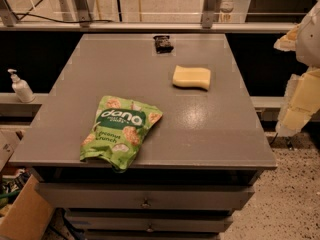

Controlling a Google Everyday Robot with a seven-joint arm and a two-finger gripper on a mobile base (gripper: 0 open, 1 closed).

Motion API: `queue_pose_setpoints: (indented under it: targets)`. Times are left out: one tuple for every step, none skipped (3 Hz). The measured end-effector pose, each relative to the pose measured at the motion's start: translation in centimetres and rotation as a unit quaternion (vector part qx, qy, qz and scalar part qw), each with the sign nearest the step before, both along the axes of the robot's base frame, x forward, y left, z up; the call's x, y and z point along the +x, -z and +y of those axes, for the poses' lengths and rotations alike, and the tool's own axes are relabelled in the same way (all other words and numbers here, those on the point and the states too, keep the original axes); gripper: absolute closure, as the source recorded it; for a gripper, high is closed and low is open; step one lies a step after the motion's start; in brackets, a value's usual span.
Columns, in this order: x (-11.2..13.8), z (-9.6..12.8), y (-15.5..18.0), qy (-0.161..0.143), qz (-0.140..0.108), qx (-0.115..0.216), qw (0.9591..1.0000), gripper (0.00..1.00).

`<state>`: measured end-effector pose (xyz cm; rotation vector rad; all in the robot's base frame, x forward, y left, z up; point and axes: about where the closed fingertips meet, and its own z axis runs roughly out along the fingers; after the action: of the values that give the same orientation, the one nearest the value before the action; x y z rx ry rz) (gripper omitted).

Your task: Pick green rice chip bag

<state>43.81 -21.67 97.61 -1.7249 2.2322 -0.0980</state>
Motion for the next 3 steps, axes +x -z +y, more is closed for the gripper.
queue_pose_setpoints:
  targets:
    - [0.0, 0.0, 0.0, 0.000, 0.000, 0.000, 1.0000, 0.00]
    - [-0.2, 0.8, 0.3, -0.010, 0.001, 0.029, 0.9995, 0.00]
    - [-0.7, 3.3, 1.5, -0.030, 0.015, 0.084, 0.9959, 0.00]
